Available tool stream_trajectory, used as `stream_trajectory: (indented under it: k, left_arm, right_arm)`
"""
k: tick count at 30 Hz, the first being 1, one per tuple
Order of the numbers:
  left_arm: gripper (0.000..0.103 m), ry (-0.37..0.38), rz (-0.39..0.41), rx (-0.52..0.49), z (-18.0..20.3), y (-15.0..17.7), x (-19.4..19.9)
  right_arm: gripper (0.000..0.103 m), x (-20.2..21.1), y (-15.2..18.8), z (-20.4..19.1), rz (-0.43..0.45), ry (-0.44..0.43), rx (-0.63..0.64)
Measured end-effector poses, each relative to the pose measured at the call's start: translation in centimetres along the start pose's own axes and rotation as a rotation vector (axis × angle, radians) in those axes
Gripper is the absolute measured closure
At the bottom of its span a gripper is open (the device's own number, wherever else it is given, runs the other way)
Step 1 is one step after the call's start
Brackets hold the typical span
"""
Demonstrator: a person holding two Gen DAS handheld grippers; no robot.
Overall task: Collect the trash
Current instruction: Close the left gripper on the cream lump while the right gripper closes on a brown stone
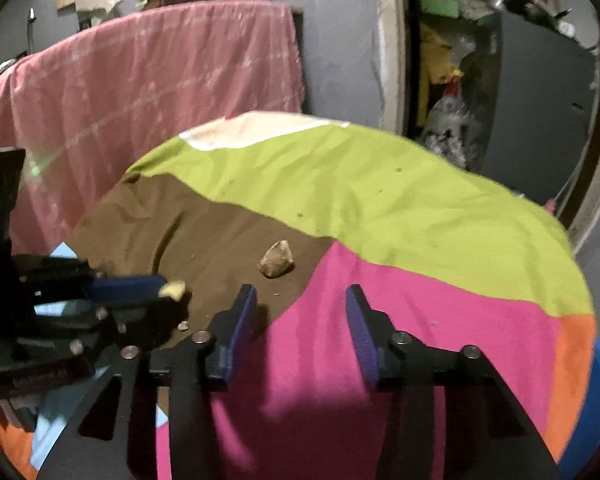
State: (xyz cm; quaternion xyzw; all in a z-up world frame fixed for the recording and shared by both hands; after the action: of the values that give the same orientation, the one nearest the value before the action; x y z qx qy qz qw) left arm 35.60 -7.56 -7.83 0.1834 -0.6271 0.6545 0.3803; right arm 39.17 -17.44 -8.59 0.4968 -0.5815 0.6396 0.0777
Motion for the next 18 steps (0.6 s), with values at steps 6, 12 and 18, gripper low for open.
stream_trajectory:
  k: [6,12,18]
  left_arm:
    - [0.087,-0.047,0.042,0.100,-2.9,-1.0,0.7]
    - [0.087,-0.049,0.048,0.161,-4.1,-0.8,1.2]
    - [0.087,-0.039,0.066,0.170,-3.8,-1.2,1.3]
  right_arm:
    - [0.064,-1.2,-1.1,-0.9,-0.050,-0.027,0.030]
    - [0.071,-3.1,-1.4,-2.1,-0.099,-0.007,0.094]
    - [0.082,-3.5,-1.2,-2.1,-0.117,0.023,0.114]
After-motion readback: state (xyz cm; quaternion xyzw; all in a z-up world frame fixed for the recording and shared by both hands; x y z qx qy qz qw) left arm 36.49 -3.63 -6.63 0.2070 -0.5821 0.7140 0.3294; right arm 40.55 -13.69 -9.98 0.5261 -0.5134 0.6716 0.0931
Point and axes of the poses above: each gripper's, at about its wrist camera, not at the fingertips, and x roughly against the way its jaws point, z to its right, y to its underside, the point moved 9 cm from there along -x, roughly the way its jaws point, and after that the axes turned 4 degrees about -x, right-handed, at the moved point
